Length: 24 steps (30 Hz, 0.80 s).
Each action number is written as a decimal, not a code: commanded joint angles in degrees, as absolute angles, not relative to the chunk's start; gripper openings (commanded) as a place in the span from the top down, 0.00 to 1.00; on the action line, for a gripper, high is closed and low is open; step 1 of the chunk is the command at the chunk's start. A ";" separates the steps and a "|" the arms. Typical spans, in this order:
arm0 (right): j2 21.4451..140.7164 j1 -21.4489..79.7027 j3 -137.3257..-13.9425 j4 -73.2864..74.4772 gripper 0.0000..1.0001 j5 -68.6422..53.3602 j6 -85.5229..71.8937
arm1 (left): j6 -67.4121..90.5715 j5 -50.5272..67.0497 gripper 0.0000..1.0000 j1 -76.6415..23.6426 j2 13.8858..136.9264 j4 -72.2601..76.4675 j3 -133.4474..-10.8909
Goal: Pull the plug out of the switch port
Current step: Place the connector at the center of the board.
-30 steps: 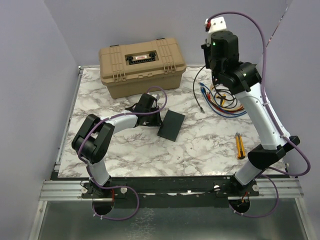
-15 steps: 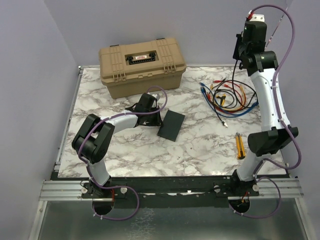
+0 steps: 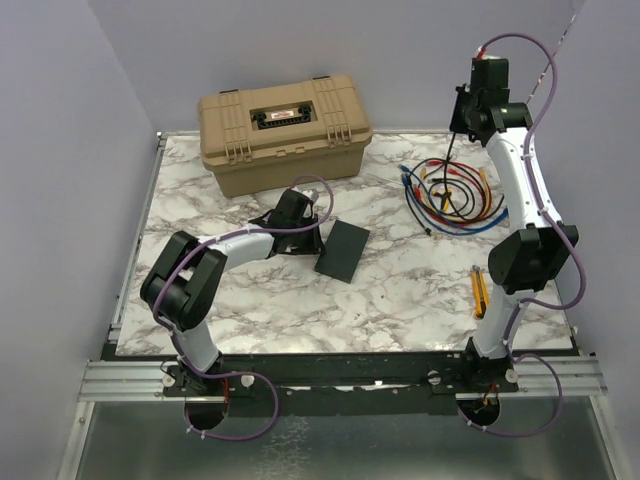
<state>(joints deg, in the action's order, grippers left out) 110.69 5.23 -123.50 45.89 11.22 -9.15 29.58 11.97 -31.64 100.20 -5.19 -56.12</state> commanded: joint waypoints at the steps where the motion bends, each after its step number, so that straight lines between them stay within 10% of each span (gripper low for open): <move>1: 111.36 4.40 -118.28 44.28 0.90 10.08 -9.65 | 28.38 6.74 0.80 -32.13 100.66 -15.24 -52.66; 7: 110.45 4.14 -113.44 45.35 0.80 10.18 -11.08 | 29.25 7.41 0.71 -32.08 97.76 -15.20 -53.84; 12: 108.63 3.96 -111.05 45.28 0.34 10.69 -12.61 | 30.71 7.17 0.64 -32.08 95.00 -15.19 -54.78; 24: 102.50 3.78 -103.95 42.35 0.00 3.30 -16.83 | 32.71 4.39 0.35 -31.91 89.52 -14.32 -56.77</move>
